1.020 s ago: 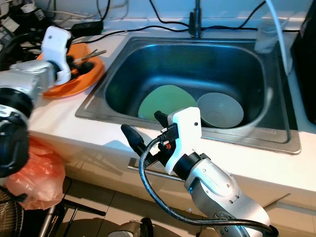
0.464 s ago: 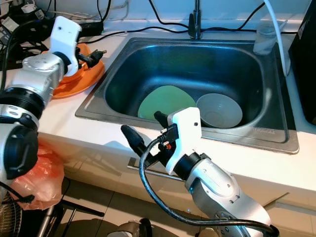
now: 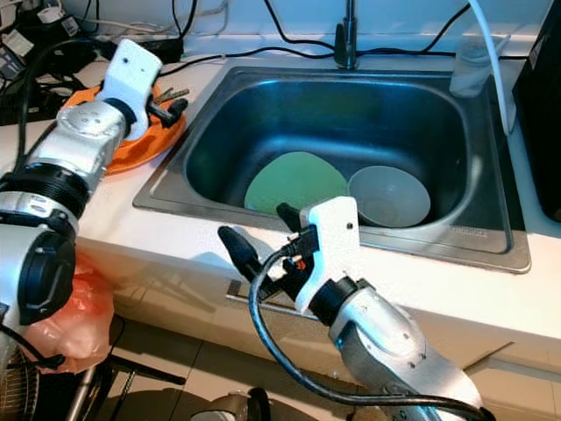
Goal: Kitchen organization
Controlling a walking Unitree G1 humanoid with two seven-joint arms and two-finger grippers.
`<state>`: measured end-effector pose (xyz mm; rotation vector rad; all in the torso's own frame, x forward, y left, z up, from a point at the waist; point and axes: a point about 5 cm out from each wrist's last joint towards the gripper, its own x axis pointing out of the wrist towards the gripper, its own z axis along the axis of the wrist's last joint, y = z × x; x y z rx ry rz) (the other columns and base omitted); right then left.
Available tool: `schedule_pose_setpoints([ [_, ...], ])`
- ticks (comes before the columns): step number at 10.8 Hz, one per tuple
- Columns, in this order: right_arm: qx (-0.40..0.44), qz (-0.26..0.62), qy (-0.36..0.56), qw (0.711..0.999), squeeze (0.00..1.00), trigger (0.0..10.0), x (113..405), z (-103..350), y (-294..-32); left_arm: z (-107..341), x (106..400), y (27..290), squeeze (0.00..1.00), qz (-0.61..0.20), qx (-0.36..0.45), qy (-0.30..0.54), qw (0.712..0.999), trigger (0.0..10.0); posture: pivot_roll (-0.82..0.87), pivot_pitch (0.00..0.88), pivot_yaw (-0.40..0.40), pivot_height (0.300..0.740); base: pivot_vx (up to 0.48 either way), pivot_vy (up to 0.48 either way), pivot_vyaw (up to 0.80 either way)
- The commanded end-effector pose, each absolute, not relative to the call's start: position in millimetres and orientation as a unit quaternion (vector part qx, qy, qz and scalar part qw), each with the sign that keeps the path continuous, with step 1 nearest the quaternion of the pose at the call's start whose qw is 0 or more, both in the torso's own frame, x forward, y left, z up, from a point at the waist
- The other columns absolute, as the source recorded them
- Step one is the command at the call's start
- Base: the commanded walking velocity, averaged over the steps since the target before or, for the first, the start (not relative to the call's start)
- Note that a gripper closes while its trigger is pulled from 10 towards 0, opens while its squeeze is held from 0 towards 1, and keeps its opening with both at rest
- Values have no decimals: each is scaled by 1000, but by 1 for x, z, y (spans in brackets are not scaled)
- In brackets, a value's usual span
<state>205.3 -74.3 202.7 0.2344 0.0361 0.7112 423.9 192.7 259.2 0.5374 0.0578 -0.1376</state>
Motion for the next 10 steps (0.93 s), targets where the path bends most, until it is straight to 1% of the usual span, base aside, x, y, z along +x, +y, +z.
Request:
schedule_pose_setpoints([
  [1, 118, 354, 15, 928, 0, 10000, 199, 206, -71, 250, 423, 197, 1000, -55, 291, 38, 954, 10000, -164, 148, 188, 740, 0, 0, 0],
  [5, 123, 347, 23, 930, 0, 10000, 190, 205, -73, 246, 422, 198, 1000, -33, 315, 32, 948, 10000, -188, 181, 183, 740, 0, 0, 0],
  [6, 124, 344, 29, 930, 0, 10000, 186, 205, -75, 245, 422, 199, 898, -26, 317, 33, 948, 10000, -201, 191, 182, 740, 0, 0, 0],
  [10, 144, 343, 42, 927, 0, 10000, 171, 206, -84, 243, 423, 192, 894, -21, 317, 29, 948, 10000, -252, 221, 172, 740, 0, 0, 0],
])
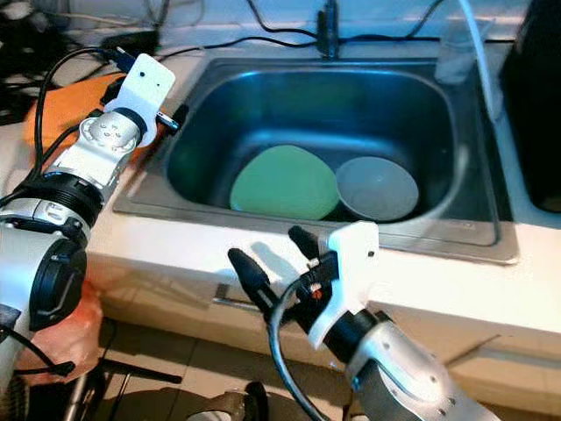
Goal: Kitchen organization
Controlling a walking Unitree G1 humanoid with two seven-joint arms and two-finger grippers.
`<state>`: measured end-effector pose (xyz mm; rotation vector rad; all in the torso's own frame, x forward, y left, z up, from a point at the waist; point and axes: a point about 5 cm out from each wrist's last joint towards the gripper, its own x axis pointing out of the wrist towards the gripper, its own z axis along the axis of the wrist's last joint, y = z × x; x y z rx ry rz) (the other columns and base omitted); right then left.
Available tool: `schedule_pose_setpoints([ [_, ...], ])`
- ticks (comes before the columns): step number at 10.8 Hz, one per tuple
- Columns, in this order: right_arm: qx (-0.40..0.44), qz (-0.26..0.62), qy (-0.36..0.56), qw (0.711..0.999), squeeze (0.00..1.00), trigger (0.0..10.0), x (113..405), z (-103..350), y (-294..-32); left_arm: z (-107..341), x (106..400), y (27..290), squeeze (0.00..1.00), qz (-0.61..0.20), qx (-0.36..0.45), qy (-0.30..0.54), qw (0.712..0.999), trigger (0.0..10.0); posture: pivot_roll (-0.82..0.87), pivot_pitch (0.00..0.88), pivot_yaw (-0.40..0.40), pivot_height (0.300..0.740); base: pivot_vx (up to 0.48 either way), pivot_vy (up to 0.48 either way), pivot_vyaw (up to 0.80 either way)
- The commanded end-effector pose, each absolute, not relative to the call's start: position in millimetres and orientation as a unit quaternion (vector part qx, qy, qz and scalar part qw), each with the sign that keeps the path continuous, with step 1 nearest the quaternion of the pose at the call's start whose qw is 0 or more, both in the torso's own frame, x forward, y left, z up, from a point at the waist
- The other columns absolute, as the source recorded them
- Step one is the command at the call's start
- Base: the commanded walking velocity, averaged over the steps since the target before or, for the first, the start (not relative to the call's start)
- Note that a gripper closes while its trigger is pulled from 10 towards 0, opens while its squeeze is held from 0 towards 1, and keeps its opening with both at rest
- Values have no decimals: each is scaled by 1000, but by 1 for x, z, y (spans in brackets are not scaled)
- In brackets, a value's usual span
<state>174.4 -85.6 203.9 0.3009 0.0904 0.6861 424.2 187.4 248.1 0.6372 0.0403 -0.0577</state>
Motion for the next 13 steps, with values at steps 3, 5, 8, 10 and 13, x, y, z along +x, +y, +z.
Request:
schedule_pose_setpoints([
  [3, 153, 359, 23, 920, 0, 10000, 171, 218, -84, 243, 423, 193, 0, -10, 319, 26, 947, 10000, -266, 225, 163, 740, 0, 0, 0],
  [5, 158, 389, 10, 908, 0, 10000, 169, 227, -80, 246, 423, 199, 0, 10, 333, 22, 943, 10000, -268, 221, 163, 740, 0, 0, 0],
  [8, 155, 396, 13, 905, 0, 10000, 169, 228, -79, 251, 422, 209, 0, 47, 344, 16, 938, 10000, -265, 217, 165, 740, 0, 0, 0],
  [10, 158, 396, 18, 904, 0, 10000, 169, 228, -78, 249, 421, 212, 0, 46, 339, 19, 940, 0, -264, 217, 168, 740, 0, 0, 0],
  [13, 159, 393, 20, 906, 0, 10000, 168, 228, -79, 248, 421, 212, 0, 44, 335, 19, 941, 0, -264, 214, 170, 740, 0, 0, 0],
])
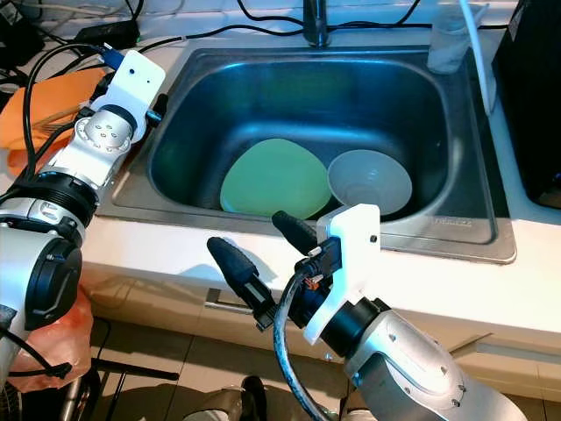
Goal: Kitchen organization
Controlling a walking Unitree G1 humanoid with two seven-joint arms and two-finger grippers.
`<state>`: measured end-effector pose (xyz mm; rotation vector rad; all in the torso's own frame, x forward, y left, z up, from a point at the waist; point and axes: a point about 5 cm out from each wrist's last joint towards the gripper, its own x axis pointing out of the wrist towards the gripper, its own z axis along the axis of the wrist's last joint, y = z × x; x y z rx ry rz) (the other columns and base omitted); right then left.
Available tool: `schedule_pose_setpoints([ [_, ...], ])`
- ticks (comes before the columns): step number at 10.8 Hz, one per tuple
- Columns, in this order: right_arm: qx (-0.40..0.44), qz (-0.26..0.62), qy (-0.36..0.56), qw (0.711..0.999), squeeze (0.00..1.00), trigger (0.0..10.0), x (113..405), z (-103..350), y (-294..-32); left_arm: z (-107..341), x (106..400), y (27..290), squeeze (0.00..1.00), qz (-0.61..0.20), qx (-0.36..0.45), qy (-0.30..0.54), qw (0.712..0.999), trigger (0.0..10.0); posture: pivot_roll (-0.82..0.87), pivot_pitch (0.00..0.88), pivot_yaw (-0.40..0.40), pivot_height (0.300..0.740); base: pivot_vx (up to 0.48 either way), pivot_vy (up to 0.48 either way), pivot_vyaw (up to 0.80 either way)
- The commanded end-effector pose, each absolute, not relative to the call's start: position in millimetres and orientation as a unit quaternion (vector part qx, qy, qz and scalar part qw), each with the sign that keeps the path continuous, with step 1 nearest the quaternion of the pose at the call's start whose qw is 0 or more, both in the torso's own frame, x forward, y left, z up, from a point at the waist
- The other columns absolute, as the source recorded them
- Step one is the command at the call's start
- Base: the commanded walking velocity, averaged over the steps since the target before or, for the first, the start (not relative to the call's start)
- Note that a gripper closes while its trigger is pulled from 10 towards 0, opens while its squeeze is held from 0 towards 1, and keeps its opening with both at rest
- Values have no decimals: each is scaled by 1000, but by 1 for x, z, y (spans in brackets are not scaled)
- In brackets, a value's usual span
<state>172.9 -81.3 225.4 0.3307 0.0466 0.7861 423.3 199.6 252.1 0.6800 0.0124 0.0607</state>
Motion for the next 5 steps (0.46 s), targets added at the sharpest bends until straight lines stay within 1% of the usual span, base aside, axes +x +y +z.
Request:
schedule_pose_setpoints([
  [1, 159, 392, 22, 906, 0, 10000, 169, 228, -79, 249, 421, 212, 0, 44, 333, 18, 942, 0, -263, 212, 167, 740, 0, 0, 0],
  [5, 158, 391, 24, 907, 0, 10000, 170, 227, -78, 253, 421, 214, 0, 48, 333, 11, 942, 0, -254, 207, 169, 740, 0, 0, 0],
])
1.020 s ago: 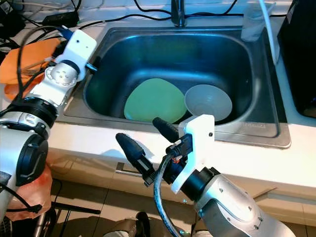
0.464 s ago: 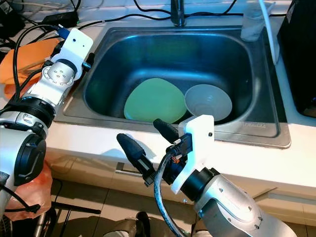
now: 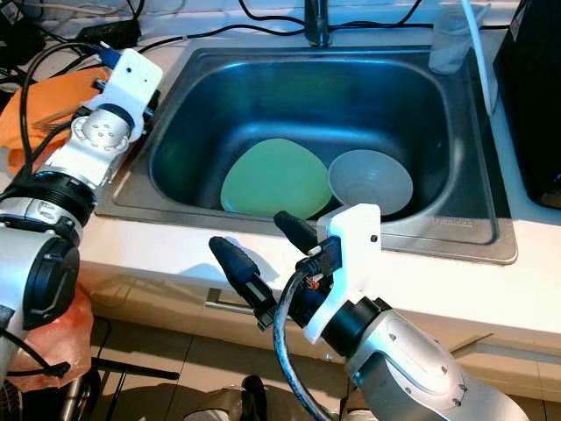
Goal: Kitchen organization
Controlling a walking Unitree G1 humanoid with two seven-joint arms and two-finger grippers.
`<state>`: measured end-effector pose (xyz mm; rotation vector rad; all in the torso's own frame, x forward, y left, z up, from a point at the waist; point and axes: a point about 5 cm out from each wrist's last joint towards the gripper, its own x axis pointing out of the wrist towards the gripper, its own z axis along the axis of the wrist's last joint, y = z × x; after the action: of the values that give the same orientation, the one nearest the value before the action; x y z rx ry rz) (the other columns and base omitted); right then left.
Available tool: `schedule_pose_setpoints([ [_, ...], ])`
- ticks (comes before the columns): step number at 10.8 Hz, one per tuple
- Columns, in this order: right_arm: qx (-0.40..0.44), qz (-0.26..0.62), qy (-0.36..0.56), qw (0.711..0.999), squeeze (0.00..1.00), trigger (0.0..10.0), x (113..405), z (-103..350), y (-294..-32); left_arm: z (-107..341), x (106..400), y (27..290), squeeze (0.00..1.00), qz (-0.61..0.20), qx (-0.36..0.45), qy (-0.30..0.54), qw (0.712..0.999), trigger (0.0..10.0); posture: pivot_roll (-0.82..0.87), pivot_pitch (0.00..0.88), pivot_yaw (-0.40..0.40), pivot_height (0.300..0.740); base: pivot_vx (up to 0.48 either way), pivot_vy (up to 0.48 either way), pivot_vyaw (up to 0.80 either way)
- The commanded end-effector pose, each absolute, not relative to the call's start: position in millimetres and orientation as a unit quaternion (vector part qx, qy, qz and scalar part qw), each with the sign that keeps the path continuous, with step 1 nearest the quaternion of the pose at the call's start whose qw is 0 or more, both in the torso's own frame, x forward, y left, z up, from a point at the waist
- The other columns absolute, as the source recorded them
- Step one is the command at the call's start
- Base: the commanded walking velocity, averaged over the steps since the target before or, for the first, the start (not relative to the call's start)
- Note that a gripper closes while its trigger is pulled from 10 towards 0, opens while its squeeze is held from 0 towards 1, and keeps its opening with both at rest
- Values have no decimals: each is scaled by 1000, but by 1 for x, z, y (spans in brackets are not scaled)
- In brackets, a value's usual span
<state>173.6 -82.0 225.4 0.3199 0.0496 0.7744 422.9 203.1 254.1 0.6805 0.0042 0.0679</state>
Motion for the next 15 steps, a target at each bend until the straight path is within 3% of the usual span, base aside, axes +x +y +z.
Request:
schedule_pose_setpoints([
  [1, 158, 390, 24, 907, 0, 10000, 171, 227, -78, 255, 421, 215, 0, 50, 334, 9, 941, 0, -254, 206, 170, 740, 0, 0, 0],
  [11, 156, 387, 23, 909, 0, 10000, 176, 224, -78, 293, 422, 213, 0, 93, 347, -82, 930, 0, -244, 187, 171, 740, 0, 0, 0],
  [15, 158, 391, 21, 906, 0, 10000, 181, 223, -76, 327, 419, 208, 0, 127, 383, -167, 900, 0, -216, 164, 165, 740, 0, 0, 0],
])
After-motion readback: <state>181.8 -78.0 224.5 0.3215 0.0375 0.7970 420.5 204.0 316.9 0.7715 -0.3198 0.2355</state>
